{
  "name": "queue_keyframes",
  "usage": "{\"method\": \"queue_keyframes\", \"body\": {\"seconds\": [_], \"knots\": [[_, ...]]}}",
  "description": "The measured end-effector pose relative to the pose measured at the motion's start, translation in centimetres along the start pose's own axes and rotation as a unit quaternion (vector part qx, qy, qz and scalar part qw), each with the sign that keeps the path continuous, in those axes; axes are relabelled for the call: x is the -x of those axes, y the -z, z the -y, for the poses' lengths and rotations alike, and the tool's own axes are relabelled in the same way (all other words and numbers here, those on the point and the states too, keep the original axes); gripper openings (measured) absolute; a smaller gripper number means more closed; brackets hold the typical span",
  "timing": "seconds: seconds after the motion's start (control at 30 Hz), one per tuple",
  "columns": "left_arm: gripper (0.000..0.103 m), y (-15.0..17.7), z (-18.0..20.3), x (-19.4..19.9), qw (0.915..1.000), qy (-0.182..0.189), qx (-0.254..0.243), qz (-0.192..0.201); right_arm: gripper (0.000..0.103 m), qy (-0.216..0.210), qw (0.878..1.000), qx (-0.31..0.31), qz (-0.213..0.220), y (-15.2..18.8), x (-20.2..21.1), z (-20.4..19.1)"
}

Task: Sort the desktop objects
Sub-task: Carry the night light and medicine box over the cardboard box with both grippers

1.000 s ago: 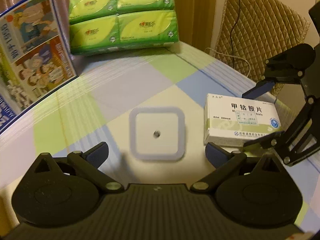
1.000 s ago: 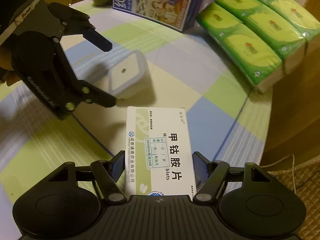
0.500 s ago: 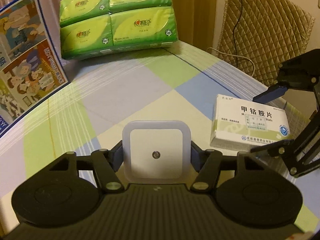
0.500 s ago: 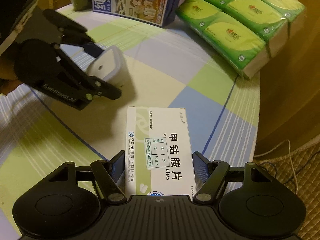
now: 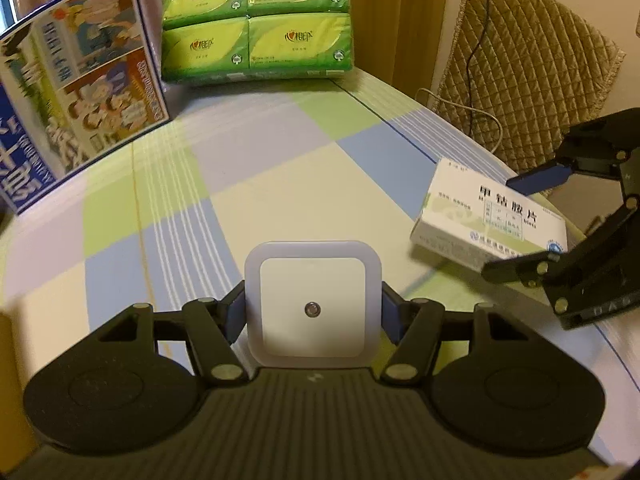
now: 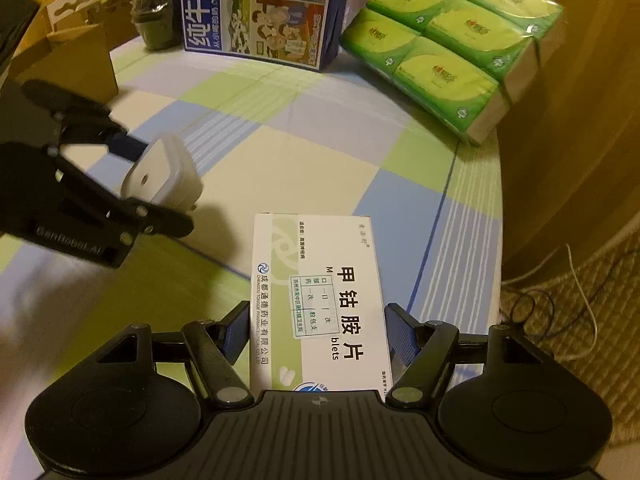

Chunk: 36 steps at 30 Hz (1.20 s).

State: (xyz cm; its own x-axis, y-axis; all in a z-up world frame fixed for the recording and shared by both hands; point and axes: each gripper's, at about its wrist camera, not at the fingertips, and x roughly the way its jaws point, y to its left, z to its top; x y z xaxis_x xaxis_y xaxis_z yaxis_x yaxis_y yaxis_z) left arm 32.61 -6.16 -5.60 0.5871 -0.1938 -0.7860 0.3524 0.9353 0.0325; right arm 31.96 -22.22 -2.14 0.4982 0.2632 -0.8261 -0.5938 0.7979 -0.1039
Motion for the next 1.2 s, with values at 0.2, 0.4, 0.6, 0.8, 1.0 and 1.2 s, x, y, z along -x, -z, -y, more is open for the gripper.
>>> {"method": "queue_keyframes", "body": {"seconds": [0.2, 0.4, 0.6, 0.8, 1.0, 1.2], "knots": [[0.06, 2.4, 1.5, 3.9, 0.9998, -0.003, 0.019, -0.006, 0.068, -0.002, 0.999, -0.041, -0.005, 2.1, 3.3, -2.1], [0.06, 5.2, 2.8, 8.4, 0.9989, -0.004, 0.046, -0.004, 0.068, -0.002, 0.997, -0.075, 0.0, 3.3, 6.8, -4.2], [0.06, 7.4, 3.2, 13.3, 0.9977, -0.009, 0.066, 0.015, 0.068, 0.003, 0.996, -0.084, 0.017, 3.6, 10.6, -7.5], [0.06, 9.7, 3.1, 18.3, 0.996, -0.023, 0.081, 0.031, 0.068, 0.007, 0.996, -0.079, 0.039, 4.0, 14.1, -12.3], [0.06, 12.5, 2.7, 22.6, 0.9941, -0.036, 0.094, 0.04, 0.068, 0.001, 0.994, -0.091, 0.052, 5.2, 16.3, -16.0], [0.06, 14.8, 2.8, 26.3, 0.9922, -0.042, 0.104, 0.055, 0.068, -0.008, 0.992, -0.103, 0.066, 6.6, 18.2, -18.9]]}}
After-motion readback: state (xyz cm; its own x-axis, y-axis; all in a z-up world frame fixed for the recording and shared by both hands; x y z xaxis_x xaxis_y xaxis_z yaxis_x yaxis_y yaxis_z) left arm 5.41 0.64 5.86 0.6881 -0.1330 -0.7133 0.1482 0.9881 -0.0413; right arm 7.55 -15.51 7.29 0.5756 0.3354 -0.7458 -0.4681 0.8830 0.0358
